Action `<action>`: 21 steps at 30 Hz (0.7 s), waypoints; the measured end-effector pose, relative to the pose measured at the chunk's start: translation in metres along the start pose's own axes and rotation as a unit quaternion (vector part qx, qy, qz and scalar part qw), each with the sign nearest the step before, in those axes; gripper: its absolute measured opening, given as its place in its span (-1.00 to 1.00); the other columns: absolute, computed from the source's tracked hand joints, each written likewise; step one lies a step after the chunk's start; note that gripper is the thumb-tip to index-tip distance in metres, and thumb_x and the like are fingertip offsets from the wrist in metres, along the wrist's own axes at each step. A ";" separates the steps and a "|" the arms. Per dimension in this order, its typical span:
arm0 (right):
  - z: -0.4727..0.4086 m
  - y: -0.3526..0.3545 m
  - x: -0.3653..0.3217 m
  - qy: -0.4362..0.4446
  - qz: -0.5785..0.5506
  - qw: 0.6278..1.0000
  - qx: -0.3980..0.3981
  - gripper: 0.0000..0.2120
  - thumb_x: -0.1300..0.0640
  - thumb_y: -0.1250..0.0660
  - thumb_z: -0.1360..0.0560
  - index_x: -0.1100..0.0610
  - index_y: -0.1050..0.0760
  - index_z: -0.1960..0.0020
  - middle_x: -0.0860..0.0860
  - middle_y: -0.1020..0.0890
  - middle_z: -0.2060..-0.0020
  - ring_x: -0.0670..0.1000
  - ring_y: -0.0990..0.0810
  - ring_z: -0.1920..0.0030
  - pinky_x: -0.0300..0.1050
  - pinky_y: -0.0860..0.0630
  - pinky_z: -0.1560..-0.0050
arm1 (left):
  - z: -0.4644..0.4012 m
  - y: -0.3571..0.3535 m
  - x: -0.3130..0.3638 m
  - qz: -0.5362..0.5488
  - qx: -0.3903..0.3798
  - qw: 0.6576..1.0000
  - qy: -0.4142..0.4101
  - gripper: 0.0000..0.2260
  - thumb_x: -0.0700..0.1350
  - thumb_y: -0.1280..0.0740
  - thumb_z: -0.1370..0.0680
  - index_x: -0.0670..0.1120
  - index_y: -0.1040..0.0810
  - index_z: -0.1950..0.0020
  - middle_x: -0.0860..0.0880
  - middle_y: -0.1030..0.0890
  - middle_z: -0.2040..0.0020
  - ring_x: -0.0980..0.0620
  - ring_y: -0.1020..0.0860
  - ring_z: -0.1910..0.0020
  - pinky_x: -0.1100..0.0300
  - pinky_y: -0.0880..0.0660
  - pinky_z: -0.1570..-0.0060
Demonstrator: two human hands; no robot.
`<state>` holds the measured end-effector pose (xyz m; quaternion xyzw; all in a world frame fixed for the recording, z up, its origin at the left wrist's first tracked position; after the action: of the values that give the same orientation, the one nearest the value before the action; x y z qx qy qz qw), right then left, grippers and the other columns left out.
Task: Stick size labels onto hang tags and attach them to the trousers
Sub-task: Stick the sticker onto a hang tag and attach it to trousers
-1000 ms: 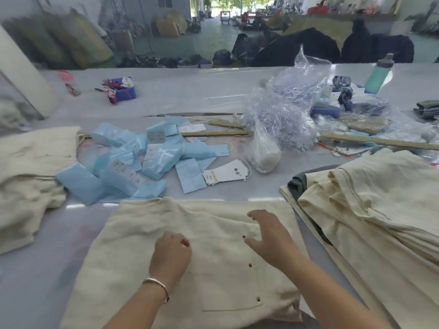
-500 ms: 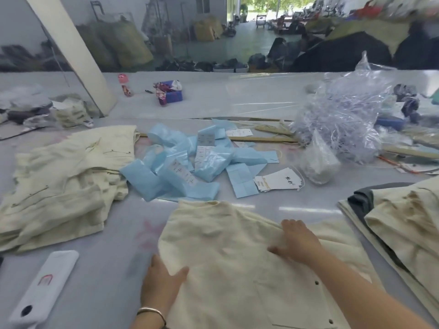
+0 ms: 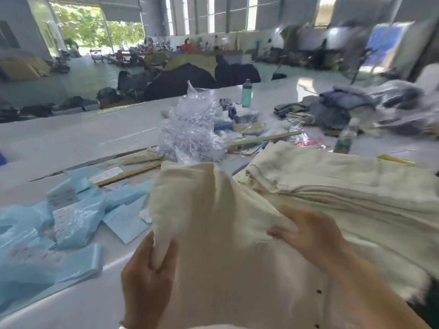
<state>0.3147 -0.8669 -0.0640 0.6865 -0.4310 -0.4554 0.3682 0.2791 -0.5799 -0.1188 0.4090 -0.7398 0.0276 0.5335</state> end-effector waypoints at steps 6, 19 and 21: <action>-0.008 0.134 0.072 -0.066 0.069 0.979 0.180 -0.54 -0.38 -0.33 -0.30 -0.06 -0.58 0.01 -0.03 -0.56 0.31 0.14 -0.58 0.09 -0.07 -0.34 0.21 | -0.051 -0.085 0.114 0.118 -0.029 0.989 -0.089 -0.79 0.10 -0.33 -0.46 -0.04 -0.53 0.09 0.11 -0.46 0.37 0.12 -0.32 0.35 0.24 -0.19 0.35; -0.143 0.208 0.253 -0.140 0.241 0.943 0.183 -0.55 -0.19 -0.44 -0.39 0.02 -0.57 -0.18 0.13 -0.55 -0.10 0.18 -0.50 -0.16 0.02 -0.41 -0.03 | -0.178 -0.303 0.207 -0.078 -0.178 0.970 -0.147 -0.69 0.11 -0.30 -0.51 -0.12 -0.56 -0.03 -0.26 -0.61 0.02 -0.28 -0.54 0.00 -0.04 -0.46 -0.01; -0.145 0.168 0.272 -0.160 0.227 0.956 0.091 -0.57 -0.12 -0.43 -0.44 0.02 -0.52 -0.24 0.11 -0.51 -0.21 0.15 -0.42 -0.27 0.06 -0.39 -0.19 | -0.173 -0.331 0.179 -0.193 -0.249 0.938 -0.145 -0.64 0.12 -0.32 -0.54 -0.12 -0.56 -0.19 -0.29 -0.56 -0.19 -0.29 -0.48 -0.21 -0.09 -0.42 -0.22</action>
<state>0.4665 -1.1622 0.0486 0.5191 -0.6687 -0.4222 0.3241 0.6046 -0.8206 -0.0304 0.3975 -0.6991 -0.3205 0.5005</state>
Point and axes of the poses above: each hand's wrist, its own z-axis away from the middle knuckle, its own y-axis out of the back of the hand, x = y × z, the point moved 1 cm from there along -z, towards the middle knuckle
